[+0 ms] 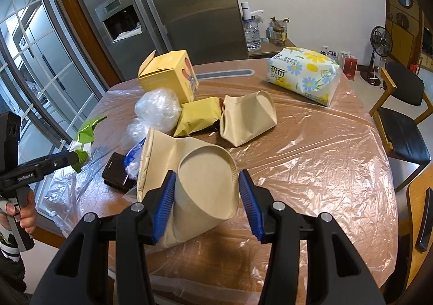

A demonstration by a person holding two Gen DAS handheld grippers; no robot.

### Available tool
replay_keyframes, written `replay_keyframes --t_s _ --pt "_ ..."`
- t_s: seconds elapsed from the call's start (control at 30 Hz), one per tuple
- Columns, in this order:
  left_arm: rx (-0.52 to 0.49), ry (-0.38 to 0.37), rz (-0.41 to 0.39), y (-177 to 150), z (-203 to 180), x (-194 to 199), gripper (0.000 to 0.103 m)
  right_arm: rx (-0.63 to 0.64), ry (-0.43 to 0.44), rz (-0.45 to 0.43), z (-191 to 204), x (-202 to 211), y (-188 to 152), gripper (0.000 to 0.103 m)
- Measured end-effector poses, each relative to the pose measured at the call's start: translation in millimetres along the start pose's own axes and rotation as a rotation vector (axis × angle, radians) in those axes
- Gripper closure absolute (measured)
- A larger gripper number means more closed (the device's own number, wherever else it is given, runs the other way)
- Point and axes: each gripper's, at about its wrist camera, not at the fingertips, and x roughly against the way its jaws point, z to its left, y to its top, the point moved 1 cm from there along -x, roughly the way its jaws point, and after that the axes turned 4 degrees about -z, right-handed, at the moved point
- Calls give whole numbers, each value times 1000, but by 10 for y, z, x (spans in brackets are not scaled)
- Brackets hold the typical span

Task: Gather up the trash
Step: 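Lift the green bag and beige cup off the table toward the trash bin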

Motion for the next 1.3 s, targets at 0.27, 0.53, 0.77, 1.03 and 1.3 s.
replay_keyframes --t_s 0.27,0.53,0.77,1.03,1.3 --pt "36 -70 -13 -160 -22 213 46 13 37 11 143 22 -57 56" --pt "43 -97 -4 -263 -83 282 56 29 57 24 278 -10 -97 56" --pt "53 -9 65 -313 -65 28 27 33 59 41 334 -51 -159 56" --pt "32 102 128 -298 -269 -340 17 16 58 30 277 -12 -184 56" --pt "16 121 111 -316 -261 -405 30 24 41 35 235 -15 -234 56"
